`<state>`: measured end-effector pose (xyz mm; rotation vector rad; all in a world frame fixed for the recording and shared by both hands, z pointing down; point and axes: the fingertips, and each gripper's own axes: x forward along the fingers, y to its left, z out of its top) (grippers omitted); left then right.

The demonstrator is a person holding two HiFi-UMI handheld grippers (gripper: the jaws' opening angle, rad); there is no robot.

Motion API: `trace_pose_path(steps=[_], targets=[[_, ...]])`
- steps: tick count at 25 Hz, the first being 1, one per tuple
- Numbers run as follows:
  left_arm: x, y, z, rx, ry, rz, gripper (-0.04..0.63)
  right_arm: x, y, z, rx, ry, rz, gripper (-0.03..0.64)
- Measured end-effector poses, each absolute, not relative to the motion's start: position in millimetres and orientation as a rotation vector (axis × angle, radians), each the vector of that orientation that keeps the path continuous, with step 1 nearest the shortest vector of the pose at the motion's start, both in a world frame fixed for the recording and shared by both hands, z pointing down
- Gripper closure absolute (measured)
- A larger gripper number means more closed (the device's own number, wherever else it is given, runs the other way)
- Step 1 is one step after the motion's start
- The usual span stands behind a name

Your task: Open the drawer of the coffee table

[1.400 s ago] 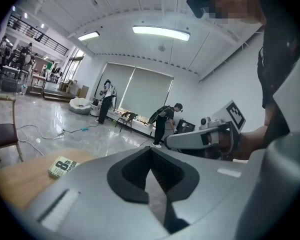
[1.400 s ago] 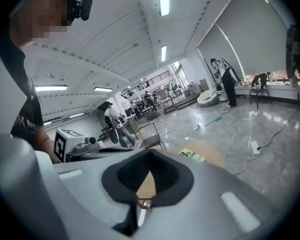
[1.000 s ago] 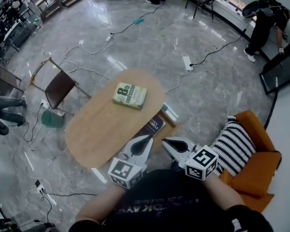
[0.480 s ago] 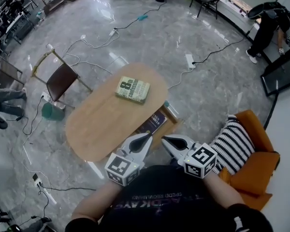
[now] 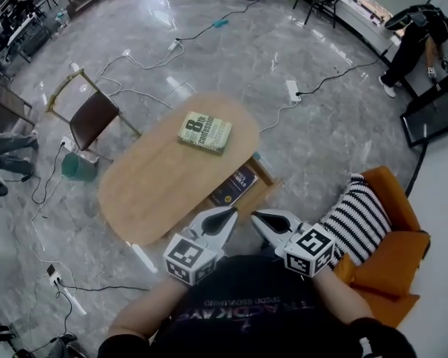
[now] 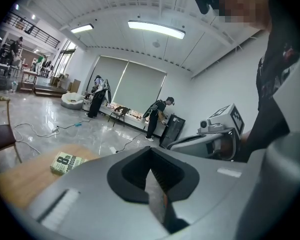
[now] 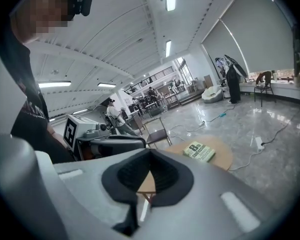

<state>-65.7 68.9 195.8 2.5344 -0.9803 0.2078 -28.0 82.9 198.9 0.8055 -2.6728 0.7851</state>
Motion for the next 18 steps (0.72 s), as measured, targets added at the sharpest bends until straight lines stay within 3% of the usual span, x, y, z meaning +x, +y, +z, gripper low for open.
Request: trace_pose_path(steps=[18], targets=[[-61.2, 75.8, 195.8, 2.568, -0.960, 0.219, 0.594, -31.8, 90.7, 201.3, 0.793, -2.666, 0.763, 0.615]])
